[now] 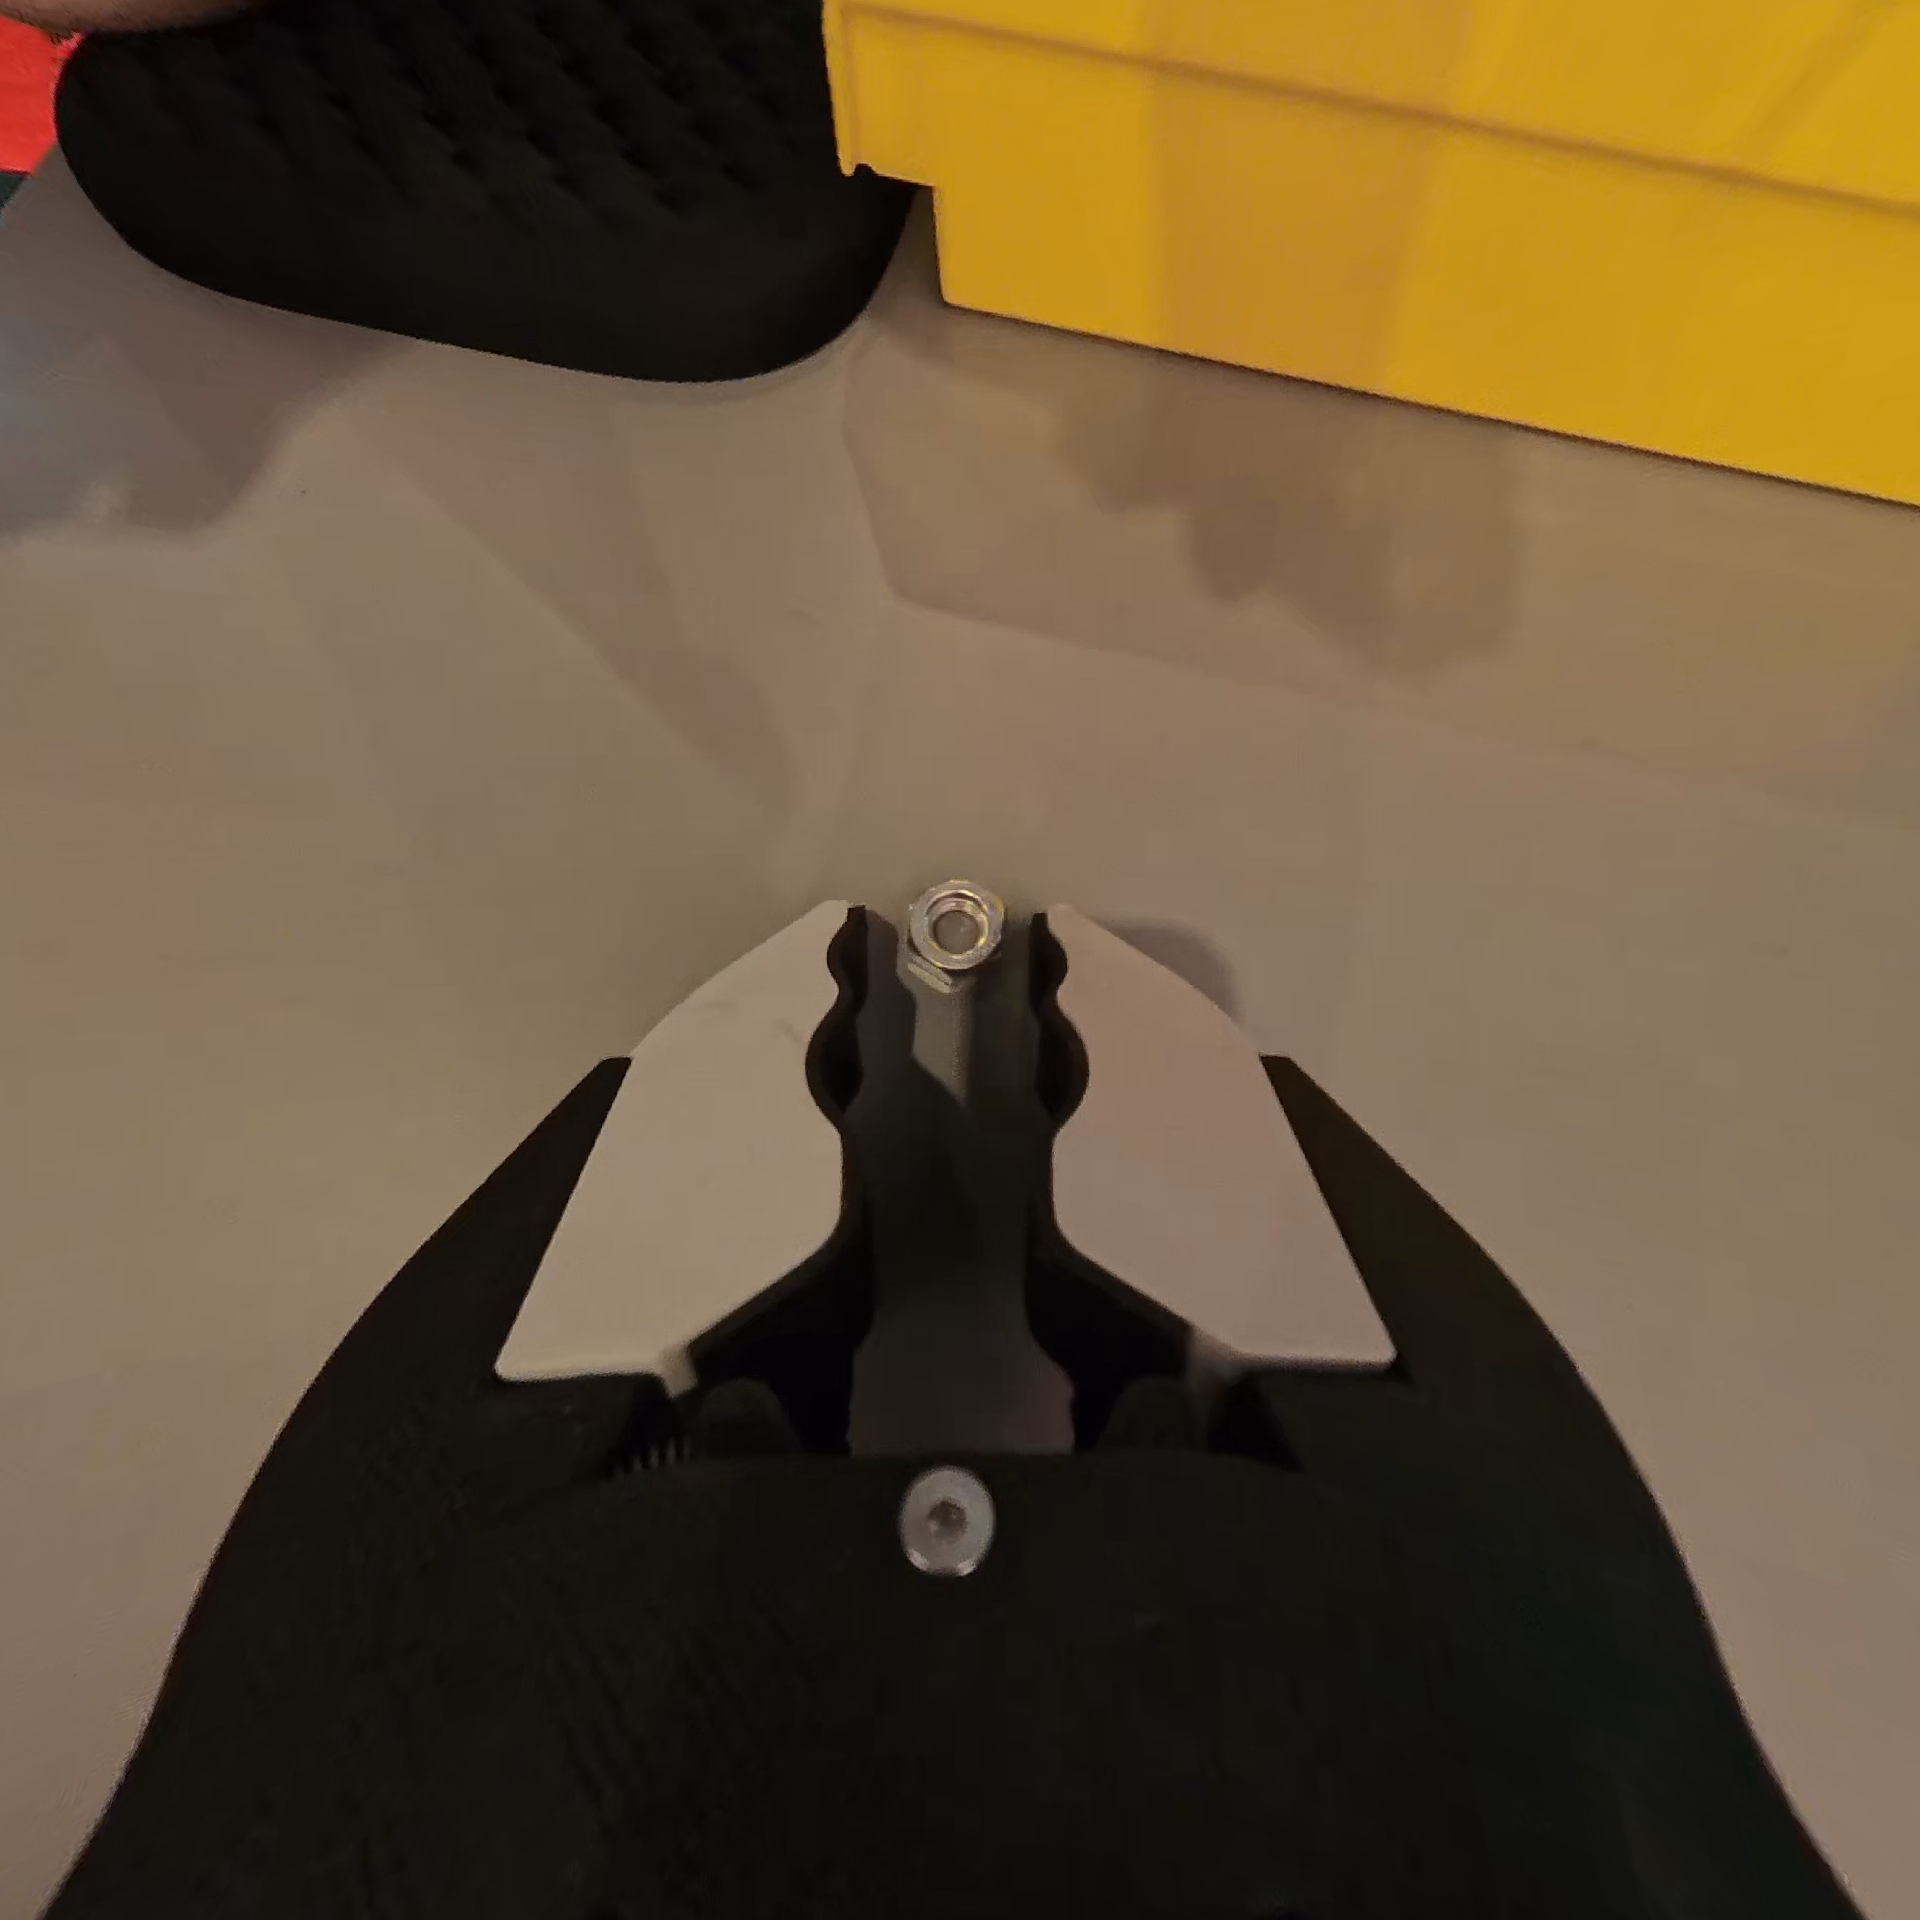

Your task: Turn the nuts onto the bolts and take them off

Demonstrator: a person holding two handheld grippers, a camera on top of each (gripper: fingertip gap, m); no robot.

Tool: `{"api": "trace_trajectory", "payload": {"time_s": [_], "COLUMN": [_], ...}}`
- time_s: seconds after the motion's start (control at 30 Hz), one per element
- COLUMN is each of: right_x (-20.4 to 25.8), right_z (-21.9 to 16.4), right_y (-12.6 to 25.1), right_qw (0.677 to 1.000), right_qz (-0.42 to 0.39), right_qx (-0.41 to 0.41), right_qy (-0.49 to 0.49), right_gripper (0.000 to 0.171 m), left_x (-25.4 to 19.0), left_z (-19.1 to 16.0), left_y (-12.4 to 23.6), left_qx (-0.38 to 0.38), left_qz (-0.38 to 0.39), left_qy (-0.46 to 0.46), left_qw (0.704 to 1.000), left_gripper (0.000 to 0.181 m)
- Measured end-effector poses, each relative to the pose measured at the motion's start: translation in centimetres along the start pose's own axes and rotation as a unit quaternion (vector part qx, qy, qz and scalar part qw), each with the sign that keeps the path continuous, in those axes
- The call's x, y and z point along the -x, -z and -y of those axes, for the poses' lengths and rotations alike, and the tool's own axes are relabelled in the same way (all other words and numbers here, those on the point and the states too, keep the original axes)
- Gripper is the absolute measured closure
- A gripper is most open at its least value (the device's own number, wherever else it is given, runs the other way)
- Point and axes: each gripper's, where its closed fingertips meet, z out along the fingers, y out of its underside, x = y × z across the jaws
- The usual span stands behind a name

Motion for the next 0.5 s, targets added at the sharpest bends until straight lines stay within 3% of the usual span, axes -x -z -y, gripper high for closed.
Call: {"api": "trace_trajectory", "payload": {"time_s": [0.17, 0.23, 0.37, 0.5], "right_x": [-0.4, -0.4, -0.3, 1.9], "right_z": [-0.1, -0.2, -0.2, 3.4], "right_y": [0.0, 0.0, 0.4, 2.8], "right_qw": [1.0, 1.0, 0.999, 0.997], "right_qz": [-0.007, -0.009, -0.025, -0.017], "right_qx": [0.004, 0.01, 0.029, -0.001], "right_qy": [-0.017, -0.016, 0.011, 0.079], "right_gripper": [0.139, 0.152, 0.153, 0.153], "left_x": [-0.3, -0.3, 0.2, 1.5], "left_z": [-0.7, -0.8, -0.8, -0.9], "left_y": [-0.4, -0.5, -0.3, 0.0], "left_qx": [0.021, 0.027, 0.03, 0.034], "left_qz": [0.004, 0.008, 0.022, 0.045], "left_qy": [-0.026, -0.037, -0.05, -0.062], "left_qw": [0.999, 0.999, 0.998, 0.996], "left_gripper": [0.172, 0.172, 0.172, 0.172]}}
